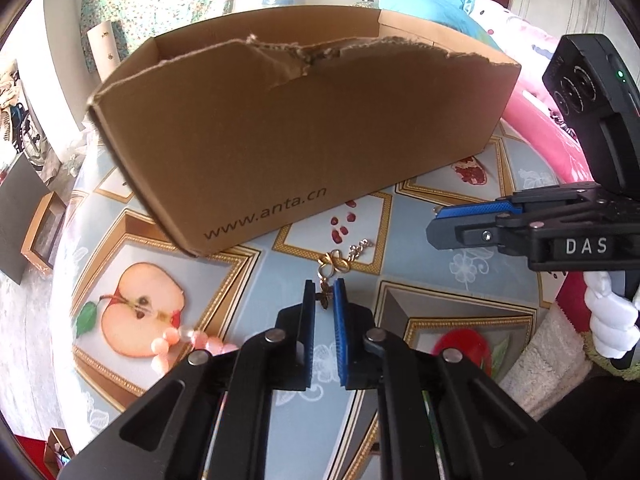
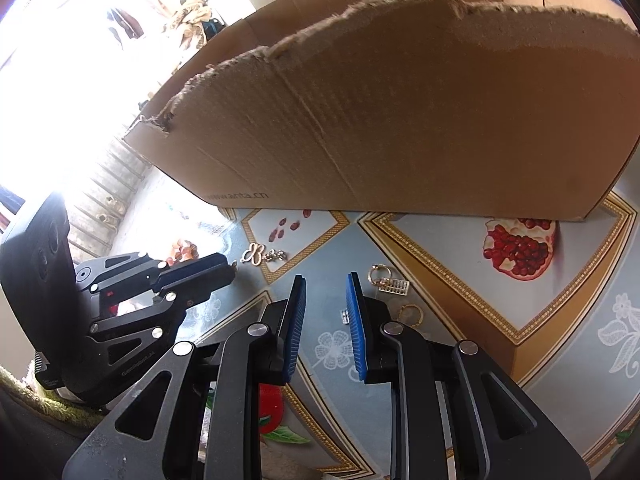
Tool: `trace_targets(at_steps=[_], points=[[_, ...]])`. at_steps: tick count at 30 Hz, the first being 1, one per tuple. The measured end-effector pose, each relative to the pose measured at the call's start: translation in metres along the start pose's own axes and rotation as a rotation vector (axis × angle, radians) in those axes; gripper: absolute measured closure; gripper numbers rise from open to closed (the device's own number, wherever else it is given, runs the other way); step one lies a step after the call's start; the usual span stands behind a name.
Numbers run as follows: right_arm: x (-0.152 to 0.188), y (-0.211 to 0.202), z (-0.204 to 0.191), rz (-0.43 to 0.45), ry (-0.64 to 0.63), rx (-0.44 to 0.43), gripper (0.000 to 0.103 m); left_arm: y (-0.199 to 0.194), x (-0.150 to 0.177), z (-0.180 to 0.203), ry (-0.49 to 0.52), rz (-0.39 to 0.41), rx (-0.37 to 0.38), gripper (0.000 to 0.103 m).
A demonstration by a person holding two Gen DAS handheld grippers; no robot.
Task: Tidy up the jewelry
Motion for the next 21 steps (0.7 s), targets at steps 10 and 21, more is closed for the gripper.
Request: trace_targets(at_steps=[10, 21], points=[[0.003, 0.018, -0.046, -0.025, -0.153, -0.071, 0.082, -0.012, 0.003, -0.02, -0.062, 0.024, -0.016, 0.095], [-0.02, 0.025, -0.04, 0.001, -0.159, -0.041, 0.081, -0.021, 0.005, -0.028, -0.079, 0.044, -0.001, 0.095]])
Point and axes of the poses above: each gripper's, at about its wrist camera, not at the fingertips, and y roughly the way its jaws point, z to its right, x to its underside, the point moved 5 cm from there along y, roughly the way its jaws point, and after that the axes turned 6 degrees about -x, right-handed, at the moved point
